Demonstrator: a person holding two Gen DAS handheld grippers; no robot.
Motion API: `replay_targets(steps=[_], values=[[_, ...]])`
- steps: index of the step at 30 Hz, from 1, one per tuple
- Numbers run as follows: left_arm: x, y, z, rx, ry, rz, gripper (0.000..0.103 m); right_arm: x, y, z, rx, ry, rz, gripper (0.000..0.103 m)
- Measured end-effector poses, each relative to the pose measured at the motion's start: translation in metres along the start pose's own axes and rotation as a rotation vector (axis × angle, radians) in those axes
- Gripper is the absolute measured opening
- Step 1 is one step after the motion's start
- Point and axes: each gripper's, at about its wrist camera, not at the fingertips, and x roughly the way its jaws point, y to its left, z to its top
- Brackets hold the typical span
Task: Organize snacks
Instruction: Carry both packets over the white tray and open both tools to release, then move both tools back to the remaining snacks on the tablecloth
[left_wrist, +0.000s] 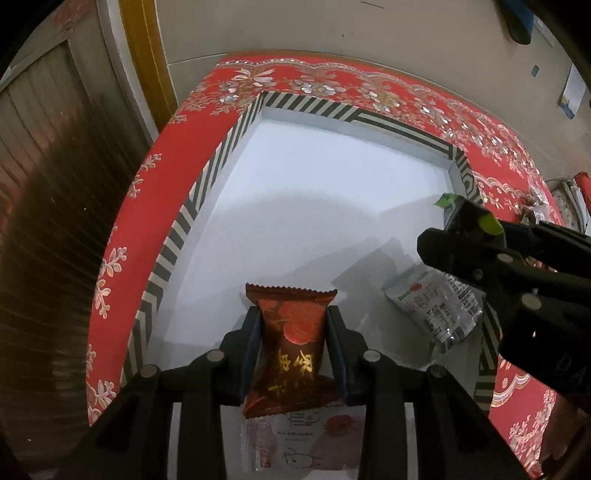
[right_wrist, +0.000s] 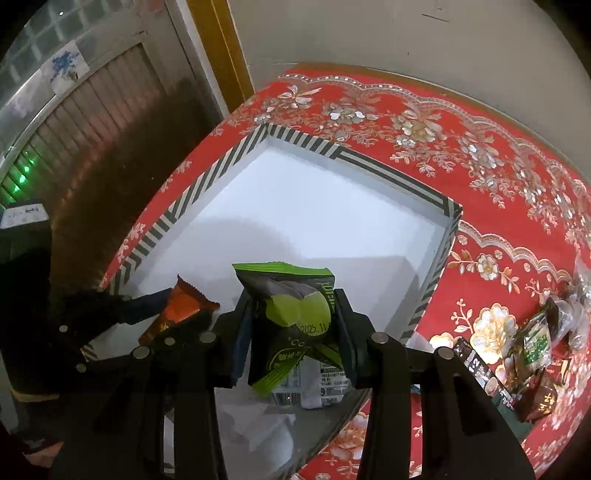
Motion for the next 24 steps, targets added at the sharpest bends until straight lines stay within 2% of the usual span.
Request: replay_targets(steps=[1,3,10,16,20,24], values=[[0.000,0.000,0.000,-0.002,0.000,0.002,0.041,0.000,-0.001,0.000,0.003,0.000,0.005,0.040],[0.000,0.000,0.000,-0.006,-0.001,0.004,0.052,-0.001,-0.002,-0.001,0.013,-0.004,0.021,0.042],[-0.005,-0.001,-0.001,-0.008,-0.008,0.009,0.064,-0.005,0.000,-0.003,0.024,-0.012,0.039,0.042],[-0.010,0.000,-0.001,-0.013,-0.018,0.010,0.079,-0.023,-0.008,-0.007,0.054,-0.060,0.038,0.042],[-0.016,0.002,-0.001,-0.026,-0.044,-0.041,0.088,-0.044,-0.027,-0.018,0.118,-0.096,0.021,0.042],[-0.020,0.004,-0.002,-0.049,-0.063,-0.090,0.096,-0.067,-0.053,-0.047,0.193,-0.110,-0.007,0.042]])
